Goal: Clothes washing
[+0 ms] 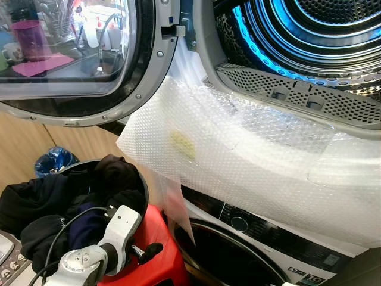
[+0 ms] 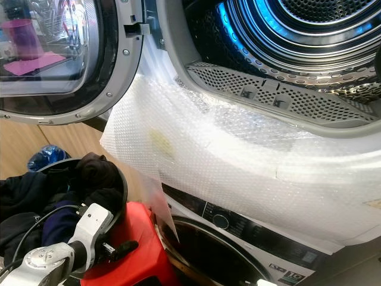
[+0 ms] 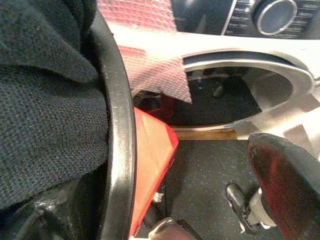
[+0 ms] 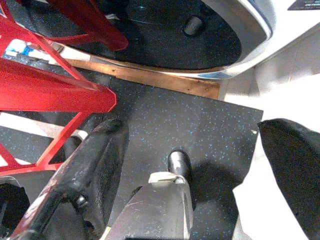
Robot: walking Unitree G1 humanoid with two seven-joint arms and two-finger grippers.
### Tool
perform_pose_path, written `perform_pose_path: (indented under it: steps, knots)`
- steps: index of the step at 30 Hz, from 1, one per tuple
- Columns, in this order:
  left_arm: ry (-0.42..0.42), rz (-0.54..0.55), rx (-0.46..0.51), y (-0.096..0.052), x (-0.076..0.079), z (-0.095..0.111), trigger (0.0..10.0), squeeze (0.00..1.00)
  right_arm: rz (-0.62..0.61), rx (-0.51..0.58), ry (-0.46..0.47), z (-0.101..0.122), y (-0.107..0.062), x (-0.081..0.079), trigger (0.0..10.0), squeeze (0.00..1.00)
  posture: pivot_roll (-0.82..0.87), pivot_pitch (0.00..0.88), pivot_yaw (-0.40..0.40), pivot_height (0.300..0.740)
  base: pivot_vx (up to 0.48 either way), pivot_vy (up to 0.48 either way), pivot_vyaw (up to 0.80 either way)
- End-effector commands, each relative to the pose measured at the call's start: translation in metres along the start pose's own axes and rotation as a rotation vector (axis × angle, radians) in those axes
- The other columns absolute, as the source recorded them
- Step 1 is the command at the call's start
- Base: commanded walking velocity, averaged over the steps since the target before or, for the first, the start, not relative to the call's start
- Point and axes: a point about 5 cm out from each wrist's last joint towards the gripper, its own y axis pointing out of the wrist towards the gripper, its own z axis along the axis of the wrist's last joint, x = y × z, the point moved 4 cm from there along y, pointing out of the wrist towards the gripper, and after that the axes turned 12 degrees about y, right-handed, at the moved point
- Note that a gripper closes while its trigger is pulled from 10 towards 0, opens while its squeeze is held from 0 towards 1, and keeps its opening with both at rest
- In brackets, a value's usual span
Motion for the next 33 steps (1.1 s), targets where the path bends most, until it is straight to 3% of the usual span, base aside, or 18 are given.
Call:
perform_pose_path:
  steps: [1,6,10,15,18,21,23,27,29,30,33]
  knots:
    - [0.042,-0.211,0.139,0.006,0.038,0.03,10.0,0.0,-0.002,-0.008,0.003,-0.001,0.0,0.0,10.0,0.0,0.03,0.099,-0.031,0.74,0.0,0.0,0.0]
    - [0.077,-0.295,0.166,0.009,0.053,0.038,10.0,0.0,-0.004,-0.006,0.006,-0.001,0.0,0.0,10.0,0.0,0.02,0.098,-0.03,0.74,0.0,0.0,0.0]
    - [0.088,-0.296,0.176,0.008,0.052,0.042,10.0,0.0,-0.006,-0.006,0.009,-0.001,0.0,0.001,10.0,0.0,0.02,0.098,-0.031,0.74,0.0,0.0,0.0]
    - [0.088,-0.262,0.157,0.004,0.045,0.036,10.0,0.0,-0.003,-0.008,0.006,-0.001,0.0,0.0,10.0,0.0,0.02,0.101,-0.03,0.74,0.0,0.0,0.0]
    - [0.085,-0.156,0.146,0.001,0.029,0.032,10.0,0.0,0.0,-0.008,0.008,-0.001,0.0,-0.001,10.0,0.0,0.03,0.101,-0.029,0.74,0.0,0.0,0.0]
    - [0.048,-0.067,0.193,-0.003,0.016,0.042,10.0,0.0,0.004,-0.009,0.01,-0.001,0.0,-0.001,10.0,0.0,0.03,0.1,-0.031,0.74,0.0,0.0,0.0]
    - [0.059,-0.103,0.23,-0.009,0.021,0.05,10.0,0.0,0.007,-0.011,0.009,-0.002,0.0,-0.002,10.0,0.0,0.03,0.1,-0.032,0.74,0.0,0.0,0.0]
    - [0.128,-0.151,0.213,-0.017,0.028,0.051,10.0,0.0,0.011,-0.012,0.009,-0.002,0.0,-0.003,10.0,0.0,0.03,0.1,-0.032,0.74,0.0,0.0,0.0]
    - [0.165,-0.126,0.199,-0.02,0.023,0.051,10.0,0.0,0.017,-0.013,0.01,-0.002,0.0,-0.004,10.0,0.0,0.03,0.098,-0.033,0.74,0.0,0.0,0.0]
    - [0.216,-0.057,0.184,-0.025,0.011,0.056,10.0,0.0,0.021,-0.014,0.01,-0.002,0.0,-0.005,10.0,0.0,0.03,0.086,-0.029,0.74,0.0,0.0,0.0]
    - [0.286,0.012,0.177,-0.031,0.0,0.063,10.0,0.0,0.024,-0.016,0.008,-0.002,0.0,-0.005,10.0,0.0,0.04,0.078,-0.029,0.74,0.0,0.0,0.0]
